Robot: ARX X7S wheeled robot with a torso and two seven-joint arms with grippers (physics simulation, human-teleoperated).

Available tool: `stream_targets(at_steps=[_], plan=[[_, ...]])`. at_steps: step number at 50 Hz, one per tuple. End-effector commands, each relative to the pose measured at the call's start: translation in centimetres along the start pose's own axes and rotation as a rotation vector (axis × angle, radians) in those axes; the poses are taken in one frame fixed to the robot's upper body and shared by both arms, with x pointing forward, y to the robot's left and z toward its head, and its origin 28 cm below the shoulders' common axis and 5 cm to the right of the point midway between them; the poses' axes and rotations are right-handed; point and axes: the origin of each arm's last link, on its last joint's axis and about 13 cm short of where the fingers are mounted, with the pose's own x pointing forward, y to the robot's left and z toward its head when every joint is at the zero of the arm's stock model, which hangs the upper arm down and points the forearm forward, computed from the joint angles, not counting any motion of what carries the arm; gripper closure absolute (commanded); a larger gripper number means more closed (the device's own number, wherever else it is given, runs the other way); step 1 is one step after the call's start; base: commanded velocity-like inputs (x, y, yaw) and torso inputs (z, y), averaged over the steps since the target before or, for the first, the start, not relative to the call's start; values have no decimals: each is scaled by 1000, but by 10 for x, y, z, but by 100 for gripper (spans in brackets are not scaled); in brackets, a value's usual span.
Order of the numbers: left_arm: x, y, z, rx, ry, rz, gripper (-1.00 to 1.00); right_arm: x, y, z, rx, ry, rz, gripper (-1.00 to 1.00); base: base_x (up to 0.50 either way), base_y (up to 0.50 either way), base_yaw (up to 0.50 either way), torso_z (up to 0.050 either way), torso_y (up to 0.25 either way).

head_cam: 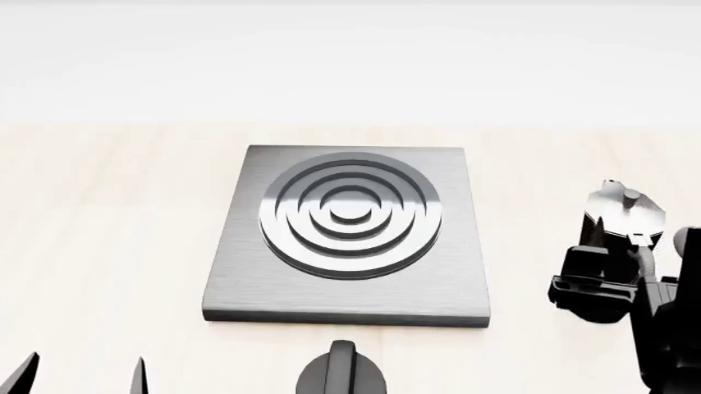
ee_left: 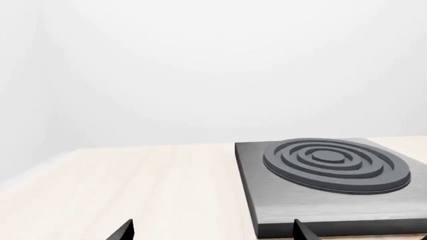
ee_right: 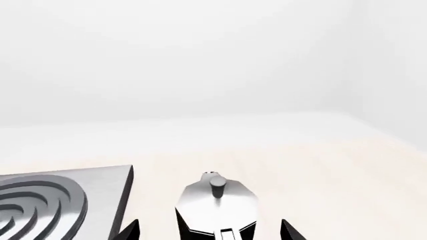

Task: Put the moka pot on the stove.

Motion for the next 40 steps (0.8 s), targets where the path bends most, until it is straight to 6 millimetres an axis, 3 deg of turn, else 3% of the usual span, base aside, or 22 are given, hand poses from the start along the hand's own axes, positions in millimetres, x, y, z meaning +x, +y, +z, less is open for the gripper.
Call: stream_targets(at_steps=[1, 10, 26, 40], plan=[[0, 1, 1, 1, -1, 1, -100, 3, 0, -15, 7, 52, 33, -100, 0, 0, 0, 0, 0], [3, 3, 3, 3, 2, 1, -100, 6, -3, -25, 10, 74, 52, -100, 0, 0, 0, 0, 0], [8, 3, 4, 4, 0, 2, -100, 5, -15, -24, 5, 61, -8, -100, 0, 0, 0, 0, 0], [9, 5, 6, 4, -2, 6, -100, 20, -11, -35, 10, 99, 50, -100, 0, 0, 0, 0, 0]])
